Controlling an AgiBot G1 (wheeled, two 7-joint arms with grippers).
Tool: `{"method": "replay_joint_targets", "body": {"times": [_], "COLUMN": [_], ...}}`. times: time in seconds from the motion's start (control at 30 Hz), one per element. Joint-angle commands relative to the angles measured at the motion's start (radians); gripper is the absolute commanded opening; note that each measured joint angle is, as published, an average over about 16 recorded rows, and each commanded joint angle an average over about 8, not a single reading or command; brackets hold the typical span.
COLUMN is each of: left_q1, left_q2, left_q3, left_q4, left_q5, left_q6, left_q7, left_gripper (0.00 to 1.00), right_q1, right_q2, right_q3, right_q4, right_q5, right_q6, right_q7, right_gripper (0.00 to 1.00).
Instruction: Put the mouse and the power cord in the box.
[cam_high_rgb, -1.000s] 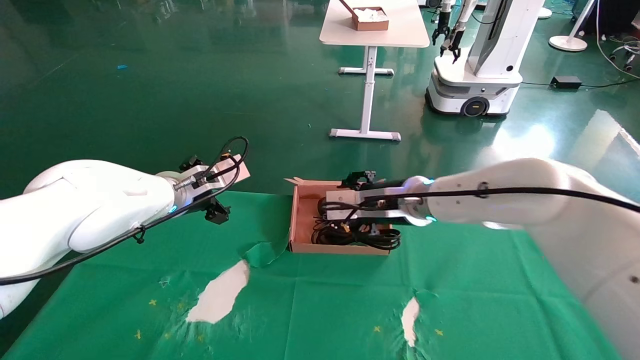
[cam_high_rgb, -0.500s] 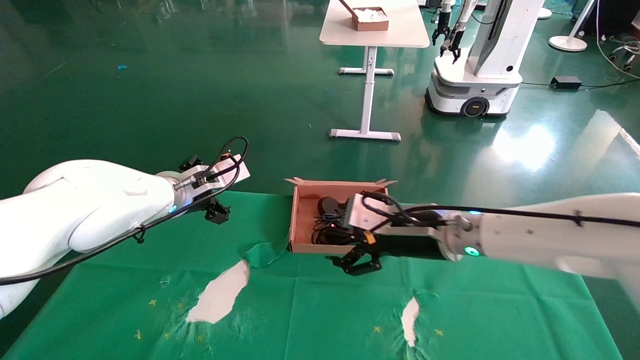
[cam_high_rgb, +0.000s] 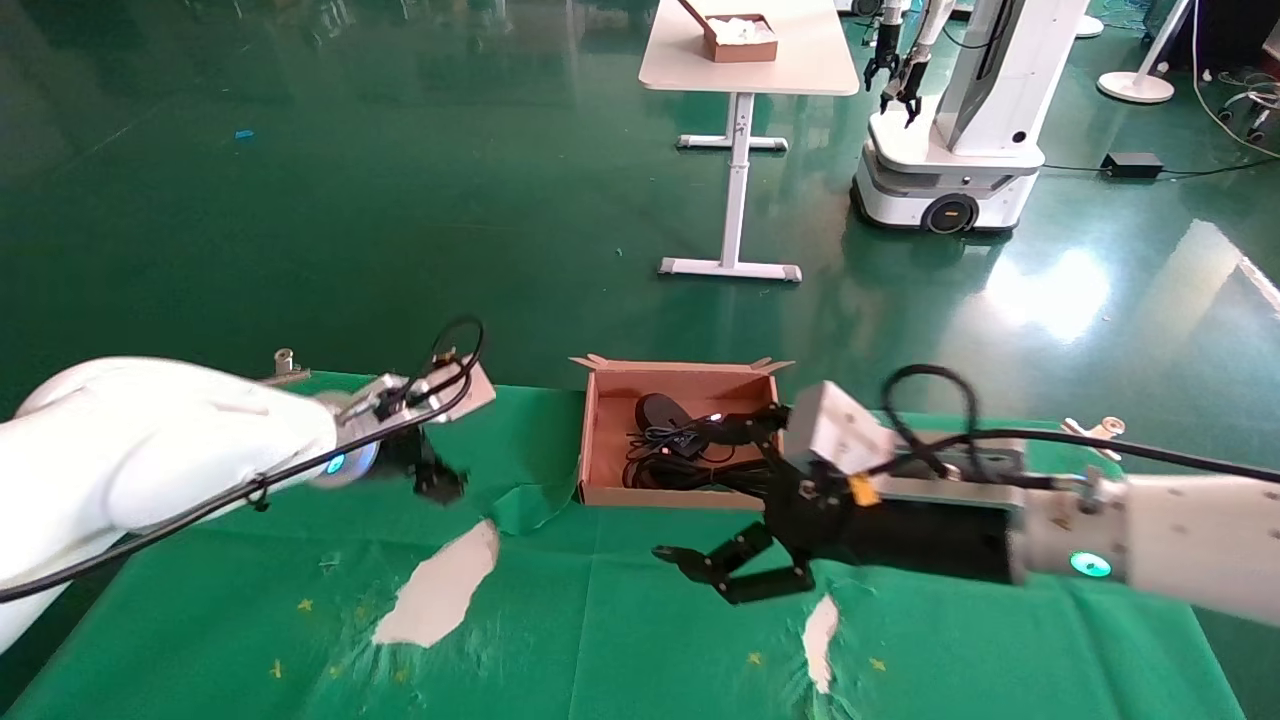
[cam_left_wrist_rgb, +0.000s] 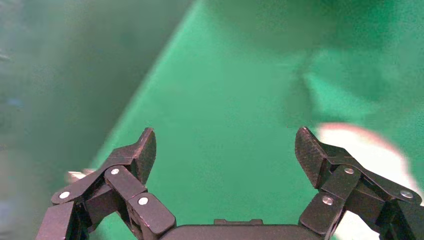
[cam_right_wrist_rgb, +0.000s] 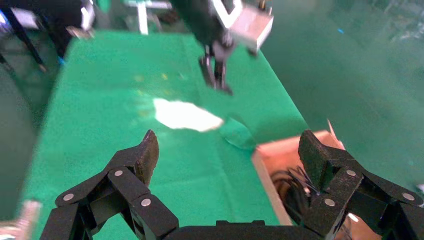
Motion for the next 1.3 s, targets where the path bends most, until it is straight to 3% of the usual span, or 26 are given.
{"method": "replay_joint_targets", "body": {"times": [0.03, 0.73, 1.3], "left_q1": [0.024, 0.277, 0.48], "left_q2": [-0.02, -0.234, -0.406], "left_q3": [-0.04, -0.473, -0.819], "left_q4": [-0.019, -0.22, -0.381], "left_q5": [-0.051, -0.593, -1.028], "left_q6": [0.028, 0.33, 0.572], "left_q7": [0.032, 0.376, 0.652], "left_gripper": [1.0, 1.0, 1.0], "right_q1": [-0.022, -0.244, -0.256], "right_q2": [0.026, 0.286, 0.302], "right_q3": [0.022, 0.248, 0.26], "right_q4": [0.025, 0.281, 0.295], "right_q5": [0.038, 0.417, 0.44], "right_q6": [-0.025, -0.274, -0.289], "right_q7": [0.013, 0.148, 0.155], "right_gripper": [1.0, 1.0, 1.0]}}
